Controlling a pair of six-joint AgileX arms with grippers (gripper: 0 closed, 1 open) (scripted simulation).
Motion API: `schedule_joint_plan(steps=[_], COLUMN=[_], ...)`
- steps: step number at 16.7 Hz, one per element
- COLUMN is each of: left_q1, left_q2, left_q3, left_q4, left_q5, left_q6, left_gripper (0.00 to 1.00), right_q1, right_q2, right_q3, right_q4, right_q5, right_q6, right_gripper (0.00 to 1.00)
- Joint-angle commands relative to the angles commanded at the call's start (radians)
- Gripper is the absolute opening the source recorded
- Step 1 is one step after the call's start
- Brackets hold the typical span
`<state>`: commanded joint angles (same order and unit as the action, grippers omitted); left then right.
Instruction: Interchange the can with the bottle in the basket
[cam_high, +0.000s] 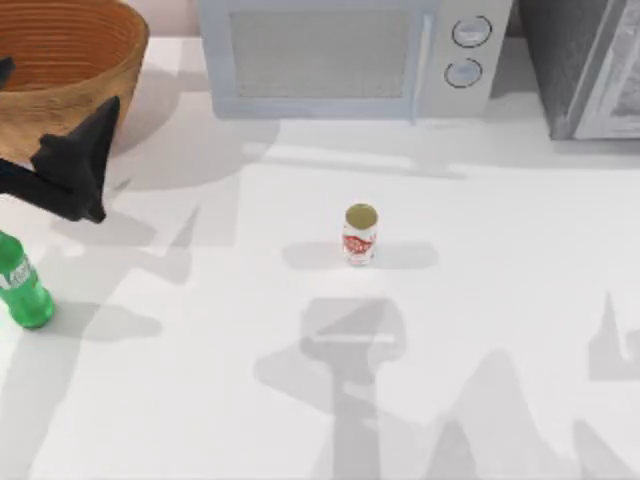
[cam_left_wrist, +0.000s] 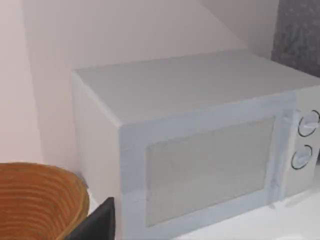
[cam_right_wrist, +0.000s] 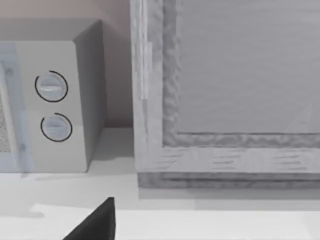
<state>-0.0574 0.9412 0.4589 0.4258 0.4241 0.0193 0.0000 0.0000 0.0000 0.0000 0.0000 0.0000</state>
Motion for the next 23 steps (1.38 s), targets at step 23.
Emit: schedule_joint_plan(steps=[23], left_q1=[0.066], left_q2=[-0.835], left_q3=[-0.467], left_q4=[-0.343], left_q5=[-0.420], left_q6=[-0.016], left_gripper=[1.00], right_q1=[0.000], right_q2=[0.000], right_q3=[0.000], right_q4=[0.000], right_q5=[0.000], right_q6=[0.000], right_gripper=[1.00])
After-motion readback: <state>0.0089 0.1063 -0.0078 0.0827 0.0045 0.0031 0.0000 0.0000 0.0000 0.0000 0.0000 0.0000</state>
